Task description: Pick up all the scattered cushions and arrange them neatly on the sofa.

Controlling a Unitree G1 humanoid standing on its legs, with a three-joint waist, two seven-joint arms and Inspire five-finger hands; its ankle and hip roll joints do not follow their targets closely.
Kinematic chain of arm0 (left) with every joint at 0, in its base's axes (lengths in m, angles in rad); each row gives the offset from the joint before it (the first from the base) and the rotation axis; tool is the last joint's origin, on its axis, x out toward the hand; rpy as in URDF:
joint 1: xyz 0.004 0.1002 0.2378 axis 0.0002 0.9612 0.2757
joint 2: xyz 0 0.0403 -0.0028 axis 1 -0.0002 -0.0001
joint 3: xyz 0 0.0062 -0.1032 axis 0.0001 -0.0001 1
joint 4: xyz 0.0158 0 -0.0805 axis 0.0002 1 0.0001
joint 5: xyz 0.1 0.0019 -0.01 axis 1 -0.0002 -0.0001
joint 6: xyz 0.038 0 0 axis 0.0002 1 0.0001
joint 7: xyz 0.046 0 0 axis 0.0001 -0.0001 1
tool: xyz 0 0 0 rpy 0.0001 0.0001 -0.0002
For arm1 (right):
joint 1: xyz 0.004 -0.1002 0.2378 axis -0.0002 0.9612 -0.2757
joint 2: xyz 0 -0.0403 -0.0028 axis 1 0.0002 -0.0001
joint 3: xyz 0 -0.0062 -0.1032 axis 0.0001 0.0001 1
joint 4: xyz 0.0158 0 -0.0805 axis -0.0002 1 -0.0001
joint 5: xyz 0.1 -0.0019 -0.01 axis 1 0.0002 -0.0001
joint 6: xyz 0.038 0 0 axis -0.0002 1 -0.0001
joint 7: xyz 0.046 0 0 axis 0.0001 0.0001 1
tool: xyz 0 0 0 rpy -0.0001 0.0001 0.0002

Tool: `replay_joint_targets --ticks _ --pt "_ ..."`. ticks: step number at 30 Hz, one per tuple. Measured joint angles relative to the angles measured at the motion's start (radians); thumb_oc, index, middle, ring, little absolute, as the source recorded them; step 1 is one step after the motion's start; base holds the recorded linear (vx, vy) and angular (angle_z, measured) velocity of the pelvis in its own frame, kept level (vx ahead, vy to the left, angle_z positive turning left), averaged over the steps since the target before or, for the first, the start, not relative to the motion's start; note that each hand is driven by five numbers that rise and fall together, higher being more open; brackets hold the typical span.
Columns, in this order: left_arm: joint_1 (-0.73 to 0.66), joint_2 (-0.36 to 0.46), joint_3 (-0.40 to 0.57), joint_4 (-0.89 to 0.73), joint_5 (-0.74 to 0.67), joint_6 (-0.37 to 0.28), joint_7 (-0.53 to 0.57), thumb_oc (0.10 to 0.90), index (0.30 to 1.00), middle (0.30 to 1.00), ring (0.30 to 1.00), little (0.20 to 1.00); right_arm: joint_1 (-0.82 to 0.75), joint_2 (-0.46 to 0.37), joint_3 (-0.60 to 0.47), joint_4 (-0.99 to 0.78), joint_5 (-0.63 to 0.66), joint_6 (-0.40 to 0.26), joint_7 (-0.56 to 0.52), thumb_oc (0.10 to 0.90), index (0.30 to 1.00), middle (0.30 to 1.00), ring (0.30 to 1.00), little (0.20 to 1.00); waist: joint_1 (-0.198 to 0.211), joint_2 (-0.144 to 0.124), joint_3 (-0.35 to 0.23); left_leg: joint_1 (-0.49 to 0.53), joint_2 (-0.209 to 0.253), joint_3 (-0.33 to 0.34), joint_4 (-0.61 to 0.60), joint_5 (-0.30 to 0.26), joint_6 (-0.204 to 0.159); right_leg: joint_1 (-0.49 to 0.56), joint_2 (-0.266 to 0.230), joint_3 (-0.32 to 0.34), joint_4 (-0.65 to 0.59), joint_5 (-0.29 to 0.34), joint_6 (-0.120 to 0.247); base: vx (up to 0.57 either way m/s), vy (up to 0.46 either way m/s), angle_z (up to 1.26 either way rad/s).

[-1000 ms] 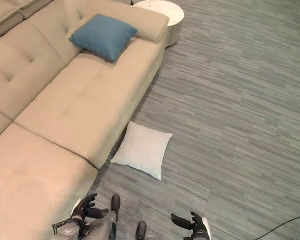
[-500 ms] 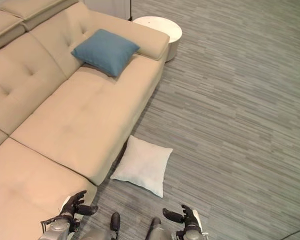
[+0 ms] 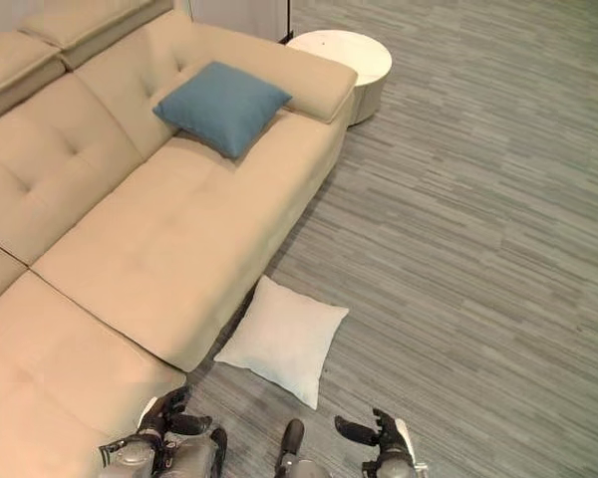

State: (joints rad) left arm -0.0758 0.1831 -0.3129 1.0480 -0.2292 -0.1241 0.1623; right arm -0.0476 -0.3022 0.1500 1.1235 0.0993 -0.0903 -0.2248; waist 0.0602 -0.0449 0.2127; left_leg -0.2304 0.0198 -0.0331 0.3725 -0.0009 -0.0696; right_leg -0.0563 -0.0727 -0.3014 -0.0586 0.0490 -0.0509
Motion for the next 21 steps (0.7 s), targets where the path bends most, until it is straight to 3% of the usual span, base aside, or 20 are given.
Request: replay_joint_targets --ticks 3,6,9,10,12,15,21 --pt "-0.007 -0.001 -0.001 0.003 0.006 0.001 0.003 0.800 0.900 0.900 0.900 0.900 0.000 -0.001 0.002 0.001 0.000 0.005 0.000 0.800 0.900 0.900 0.900 0.900 -0.015 -0.002 0.008 0.019 0.029 0.003 -0.236 0.023 -0.027 0.013 0.025 0.005 -0.022 0.006 -0.007 0.19 0.065 0.14" --pt "-0.018 -0.002 0.000 0.000 0.015 0.004 0.002 0.800 0.900 0.900 0.900 0.900 -0.015 -0.005 -0.001 0.000 0.000 0.005 0.000 0.800 0.900 0.900 0.900 0.900 -0.014 0.012 0.045 0.025 0.038 -0.035 -0.359 0.046 -0.042 0.031 0.055 0.030 -0.033 0.011 0.002 0.16 0.128 -0.32" --pt "-0.018 -0.006 -0.011 0.000 0.017 0.005 0.001 0.800 0.900 0.900 0.900 0.900 -0.014 -0.008 -0.002 0.000 -0.001 0.004 -0.001 0.800 0.900 0.900 0.900 0.900 -0.026 0.030 0.053 0.049 0.035 -0.034 -0.356 0.096 -0.033 0.058 0.078 0.064 -0.033 0.005 0.011 0.14 0.159 -0.57" --pt "-0.017 -0.006 -0.032 0.000 0.017 0.005 0.000 0.800 0.900 0.900 0.900 0.900 -0.001 -0.012 -0.003 0.000 -0.001 0.005 -0.002 0.800 0.900 0.900 0.900 0.900 -0.028 0.038 0.051 0.077 0.030 -0.027 -0.371 0.103 0.001 0.069 0.077 0.086 -0.033 -0.003 0.028 0.09 0.138 -0.43" --pt "-0.028 -0.006 -0.037 -0.010 0.019 0.007 0.000 0.800 0.900 0.900 0.900 0.900 0.010 -0.011 -0.003 0.001 -0.002 0.006 -0.001 0.800 0.900 0.900 0.900 0.900 -0.032 0.032 0.052 0.086 0.009 -0.011 -0.389 0.112 0.027 0.065 0.056 0.090 -0.026 -0.009 0.051 0.03 0.131 -0.15" --pt "-0.060 0.017 -0.034 -0.040 0.022 0.006 0.006 0.800 0.900 0.900 0.900 0.900 0.012 0.003 0.000 0.002 -0.001 0.012 0.001 0.800 0.900 0.900 0.900 0.900 -0.020 0.020 0.059 0.080 -0.027 0.013 -0.395 0.110 0.035 0.026 0.010 0.115 0.011 -0.030 0.085 -0.08 0.099 -0.17" --pt "-0.163 0.112 -0.037 -0.105 -0.008 -0.013 0.054 0.800 0.900 0.900 0.900 0.900 -0.139 -0.005 0.010 -0.024 0.020 0.001 -0.018 0.800 0.900 0.900 0.900 0.900 -0.009 0.016 0.125 -0.054 -0.033 0.023 -0.372 0.119 0.050 -0.126 -0.003 0.118 0.069 -0.033 0.102 -0.09 0.055 -0.05"
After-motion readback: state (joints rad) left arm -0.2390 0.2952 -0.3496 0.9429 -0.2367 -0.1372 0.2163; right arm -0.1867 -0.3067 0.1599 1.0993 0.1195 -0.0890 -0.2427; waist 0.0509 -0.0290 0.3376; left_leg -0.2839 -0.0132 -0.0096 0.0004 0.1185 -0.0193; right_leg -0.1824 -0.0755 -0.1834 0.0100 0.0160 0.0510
